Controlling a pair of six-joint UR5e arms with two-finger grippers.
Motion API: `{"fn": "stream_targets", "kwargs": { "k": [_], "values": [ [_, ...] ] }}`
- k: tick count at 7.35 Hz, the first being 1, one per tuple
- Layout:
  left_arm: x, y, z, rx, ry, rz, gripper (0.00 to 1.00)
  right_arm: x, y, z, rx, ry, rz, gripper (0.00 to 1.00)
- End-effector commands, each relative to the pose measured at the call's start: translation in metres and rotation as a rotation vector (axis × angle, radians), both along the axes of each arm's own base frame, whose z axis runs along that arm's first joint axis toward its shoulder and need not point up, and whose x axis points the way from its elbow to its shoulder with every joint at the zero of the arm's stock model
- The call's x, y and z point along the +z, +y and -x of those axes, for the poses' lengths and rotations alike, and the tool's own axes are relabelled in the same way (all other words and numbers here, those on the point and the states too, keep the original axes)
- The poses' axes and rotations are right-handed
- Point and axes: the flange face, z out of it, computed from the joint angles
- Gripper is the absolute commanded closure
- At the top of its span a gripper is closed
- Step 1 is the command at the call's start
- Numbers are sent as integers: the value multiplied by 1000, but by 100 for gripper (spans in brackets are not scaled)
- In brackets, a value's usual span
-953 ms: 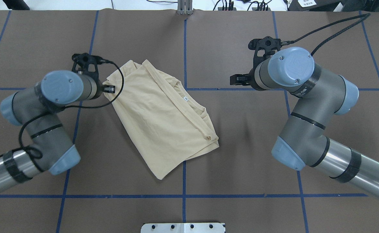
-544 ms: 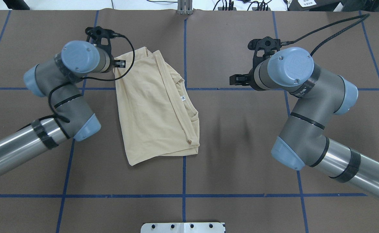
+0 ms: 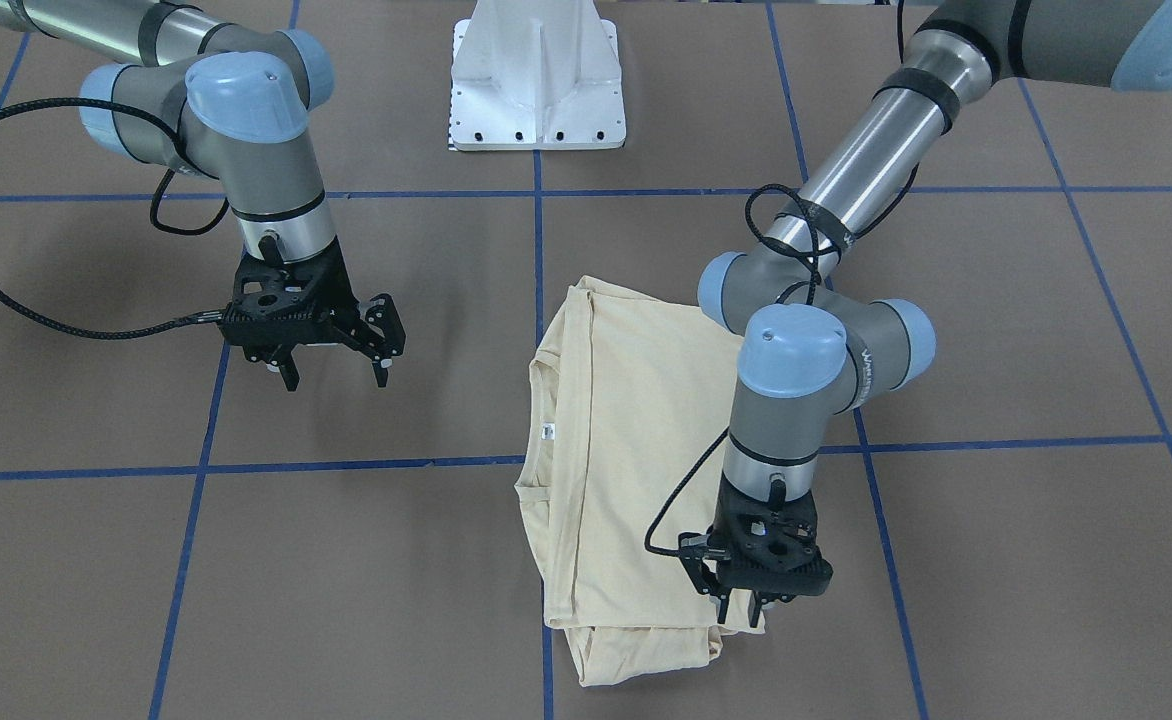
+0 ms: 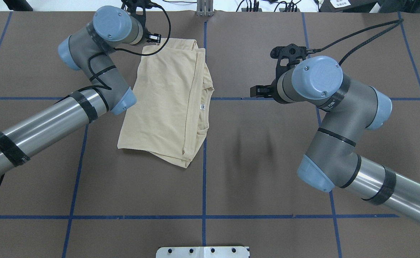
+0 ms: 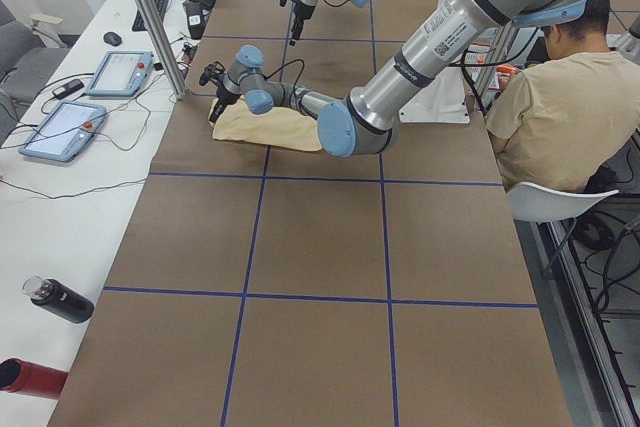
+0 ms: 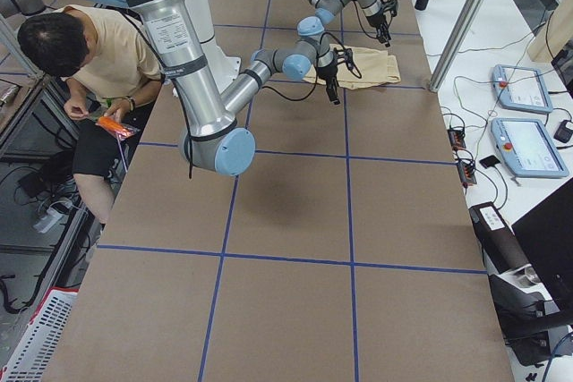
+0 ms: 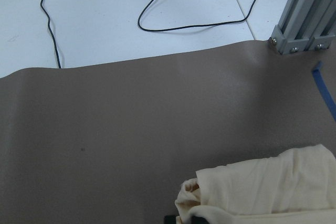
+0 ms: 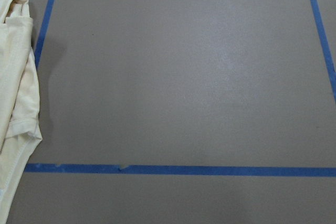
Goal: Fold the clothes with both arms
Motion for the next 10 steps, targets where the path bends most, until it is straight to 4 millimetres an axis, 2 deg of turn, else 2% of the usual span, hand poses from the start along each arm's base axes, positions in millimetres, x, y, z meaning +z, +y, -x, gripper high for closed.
{"fn": "stream_targets", "kwargs": {
  "k": [1, 3, 4, 5, 6, 7, 8, 10],
  "values": [
    [38, 12, 44, 60, -22, -47, 0, -37, 14, 28, 35, -72, 37, 0],
    [57, 35, 64, 66, -12, -55, 0, -90, 47, 82, 119, -97, 128, 2],
    [63, 42, 69, 66, -12, -55, 0, -102, 65, 121, 184, -105, 188, 3],
    [65, 44, 71, 66, -12, -55, 0, -107, 69, 157, 214, -86, 192, 4],
    [66, 44, 71, 65, -12, -53, 0, -97, 62, 176, 243, -68, 166, 7],
    [66, 44, 71, 65, -12, -53, 0, -82, 55, 191, 233, -77, 142, 25],
    [66, 44, 71, 65, -12, -53, 0, -77, 54, 195, 210, -62, 120, 38],
    [66, 44, 71, 64, -12, -53, 0, -70, 52, 207, 206, -36, 126, 45]
  ]
}}
